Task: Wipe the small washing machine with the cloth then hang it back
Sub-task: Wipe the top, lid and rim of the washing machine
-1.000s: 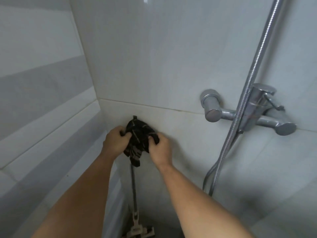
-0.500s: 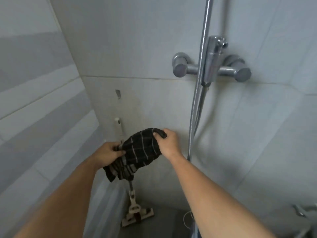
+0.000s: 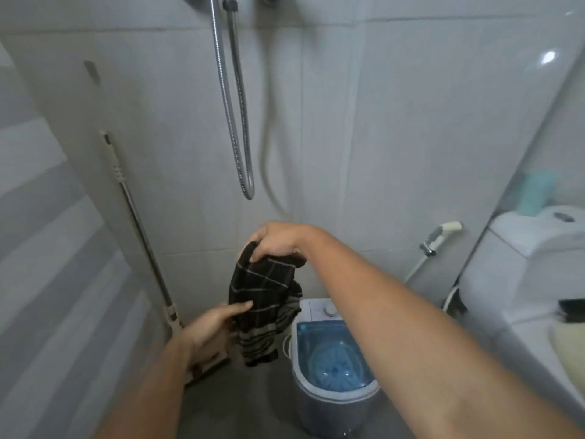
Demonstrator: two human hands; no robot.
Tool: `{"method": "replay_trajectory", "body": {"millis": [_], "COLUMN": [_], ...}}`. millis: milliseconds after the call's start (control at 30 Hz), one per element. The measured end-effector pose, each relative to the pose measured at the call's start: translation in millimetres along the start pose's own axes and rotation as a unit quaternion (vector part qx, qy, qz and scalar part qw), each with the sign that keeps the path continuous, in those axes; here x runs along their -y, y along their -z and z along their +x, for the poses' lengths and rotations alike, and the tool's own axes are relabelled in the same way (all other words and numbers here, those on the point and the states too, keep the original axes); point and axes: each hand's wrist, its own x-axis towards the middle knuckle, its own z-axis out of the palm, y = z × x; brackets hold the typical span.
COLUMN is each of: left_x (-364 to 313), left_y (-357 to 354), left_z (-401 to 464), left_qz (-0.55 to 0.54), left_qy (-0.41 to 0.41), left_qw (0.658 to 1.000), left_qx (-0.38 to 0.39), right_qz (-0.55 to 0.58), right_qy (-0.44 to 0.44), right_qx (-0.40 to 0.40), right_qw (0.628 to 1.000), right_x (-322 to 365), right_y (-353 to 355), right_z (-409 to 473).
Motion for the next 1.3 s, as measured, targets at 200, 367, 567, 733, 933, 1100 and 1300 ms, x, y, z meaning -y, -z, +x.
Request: {"method": "replay_trajectory", "body": {"millis": [200, 367, 567, 733, 933, 1100, 1300], "left_x": [20.7, 43.2, 28.2, 10.2, -12.0, -27.6, -15.7], "left_y": [-66.4, -96.7, -127.8, -128.0, -136.7, -135.4, -125.9], "left_z": [-34.1, -40.8, -31.0, -24.6, -38.4, -52.6, -47.8], "left_qz": [0.067, -0.043, -0.154, -0.183, -0.114, -0.051, -0.068], "left_qy": [-0.057, 0.045, 0.030, 0.000, -0.047, -0.033, -0.022], "left_qw": [0.996, 0.995, 0.987, 0.983, 0.992, 0.996, 0.994], "left_qx": [0.003, 0.084, 0.042, 0.000, 0.020, 0.065, 0.079], "right_qz": [-0.024, -0.055, -0.069, -0.124, -0.023, 0.075, 0.252], "right_qy": [-0.025, -0.020, -0.005, 0.069, 0.078, 0.043, 0.022], "right_qx": [-0.065, -0.136, -0.099, -0.133, -0.281, -0.284, -0.269], "right_qw": [0.997, 0.989, 0.993, 0.981, 0.956, 0.955, 0.929], "right_x": [4.0, -20.4, -48.8, -78.6, -94.4, -118.5, -135.8], "right_y": [21.3, 14.7, -24.7, -59.0, -50.4, -40.2, -50.1], "right_z": [-98.9, -136.1, -169.0, -195.6, -211.2, -206.6, -206.5]}}
